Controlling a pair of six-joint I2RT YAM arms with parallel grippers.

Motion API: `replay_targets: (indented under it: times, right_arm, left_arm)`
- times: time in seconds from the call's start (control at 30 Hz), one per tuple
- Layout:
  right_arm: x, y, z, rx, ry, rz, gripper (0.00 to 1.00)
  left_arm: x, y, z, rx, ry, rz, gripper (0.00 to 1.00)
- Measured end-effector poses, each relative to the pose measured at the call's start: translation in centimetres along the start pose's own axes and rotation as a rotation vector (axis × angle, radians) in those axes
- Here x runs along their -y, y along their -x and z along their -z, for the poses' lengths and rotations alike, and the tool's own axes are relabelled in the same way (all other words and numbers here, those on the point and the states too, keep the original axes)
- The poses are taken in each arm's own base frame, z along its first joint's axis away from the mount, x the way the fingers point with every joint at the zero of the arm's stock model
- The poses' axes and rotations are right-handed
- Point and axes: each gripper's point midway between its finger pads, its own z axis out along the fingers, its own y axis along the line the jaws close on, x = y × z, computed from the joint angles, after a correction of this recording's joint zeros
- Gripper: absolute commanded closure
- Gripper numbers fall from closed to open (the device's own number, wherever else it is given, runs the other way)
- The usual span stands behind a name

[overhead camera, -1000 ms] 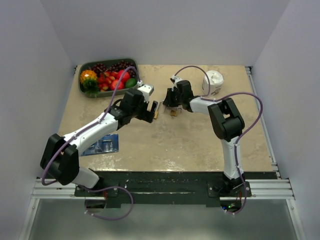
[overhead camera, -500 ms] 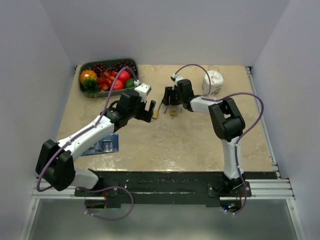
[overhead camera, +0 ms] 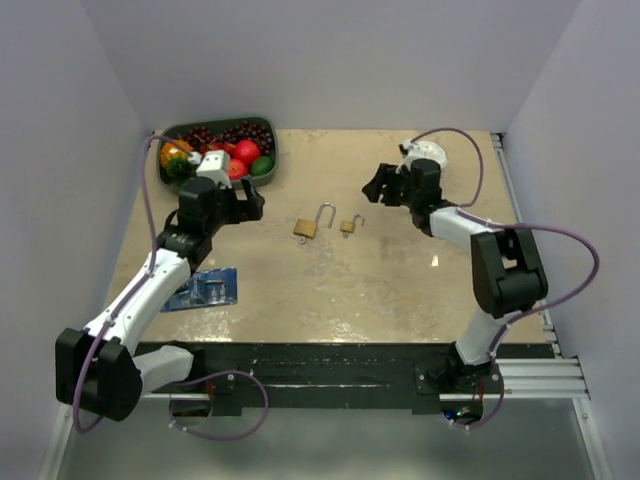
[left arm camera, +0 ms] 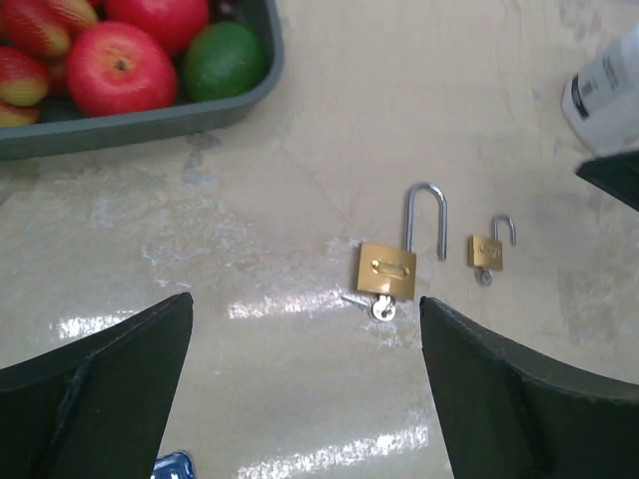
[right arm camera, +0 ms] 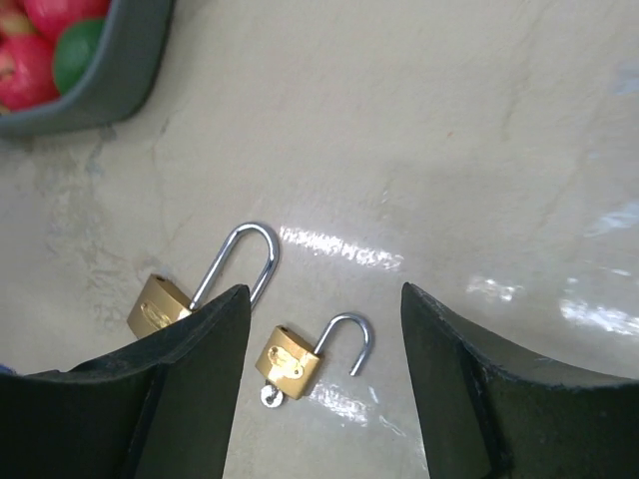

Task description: Unlock with the key

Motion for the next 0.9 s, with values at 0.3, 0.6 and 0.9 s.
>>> replay_targets:
  times: [0.3, 0.6, 0.9]
  right_arm:
    - [0.1, 5.0, 8.7, 0.242, -0.064, 0.013, 0.34]
    - [0.1, 5.6, 14.3, 0.387, -0.121, 0.026, 0.34]
    - [-0.7, 8.3, 17.8, 0.520, -0.138, 0.060, 0.34]
  left_arm:
    - [-3.5, 4.5, 3.7, 0.235, 0.074, 0.115, 0.00]
    - [-3.5, 8.9, 7.1, 0.428, 0.090, 0.097, 0.01]
    - [-3.4, 9.1, 7.2, 0.444, 0.081, 0.095, 0.01]
